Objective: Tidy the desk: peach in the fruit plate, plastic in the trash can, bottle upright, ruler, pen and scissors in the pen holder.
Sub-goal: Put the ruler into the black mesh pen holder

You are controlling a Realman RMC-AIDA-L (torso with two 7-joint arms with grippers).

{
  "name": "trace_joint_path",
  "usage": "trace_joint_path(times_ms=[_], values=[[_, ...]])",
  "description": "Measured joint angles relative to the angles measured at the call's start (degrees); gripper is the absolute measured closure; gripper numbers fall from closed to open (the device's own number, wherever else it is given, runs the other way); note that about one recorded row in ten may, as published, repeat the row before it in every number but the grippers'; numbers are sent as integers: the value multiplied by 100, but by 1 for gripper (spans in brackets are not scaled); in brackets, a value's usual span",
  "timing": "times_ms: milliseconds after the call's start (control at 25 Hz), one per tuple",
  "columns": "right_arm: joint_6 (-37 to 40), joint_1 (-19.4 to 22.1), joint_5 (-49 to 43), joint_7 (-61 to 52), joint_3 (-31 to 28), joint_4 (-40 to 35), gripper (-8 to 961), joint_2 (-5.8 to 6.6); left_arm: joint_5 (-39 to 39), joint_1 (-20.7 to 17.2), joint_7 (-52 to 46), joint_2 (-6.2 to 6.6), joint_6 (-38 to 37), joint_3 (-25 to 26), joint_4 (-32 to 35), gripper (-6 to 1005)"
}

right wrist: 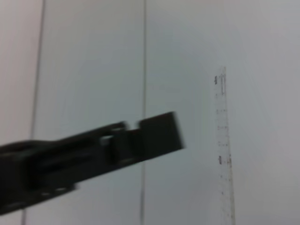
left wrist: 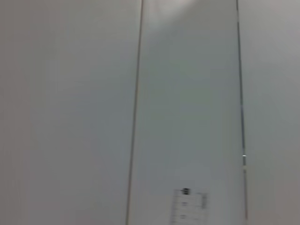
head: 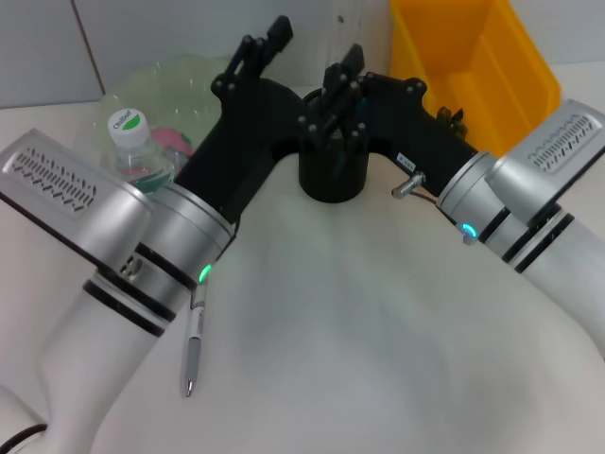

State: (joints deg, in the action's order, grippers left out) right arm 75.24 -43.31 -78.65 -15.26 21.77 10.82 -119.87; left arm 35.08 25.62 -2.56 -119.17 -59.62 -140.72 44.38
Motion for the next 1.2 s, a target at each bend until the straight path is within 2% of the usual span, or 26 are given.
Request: trace_joint_path(times_ms=[360,680,1200], values=[[-672,-147,6,24,-321,-177,919,-1,-844,-219,-696,25,-5,54,-22,216],[-1282,-467,-22,7,-388,-170,914,-1,-1139,-355,-1103,44,4,55,-3,216],[-1899,-662,-5,-32,-444,-85,906,1,-1223,-392,-1172,43,35,67,-29,217]])
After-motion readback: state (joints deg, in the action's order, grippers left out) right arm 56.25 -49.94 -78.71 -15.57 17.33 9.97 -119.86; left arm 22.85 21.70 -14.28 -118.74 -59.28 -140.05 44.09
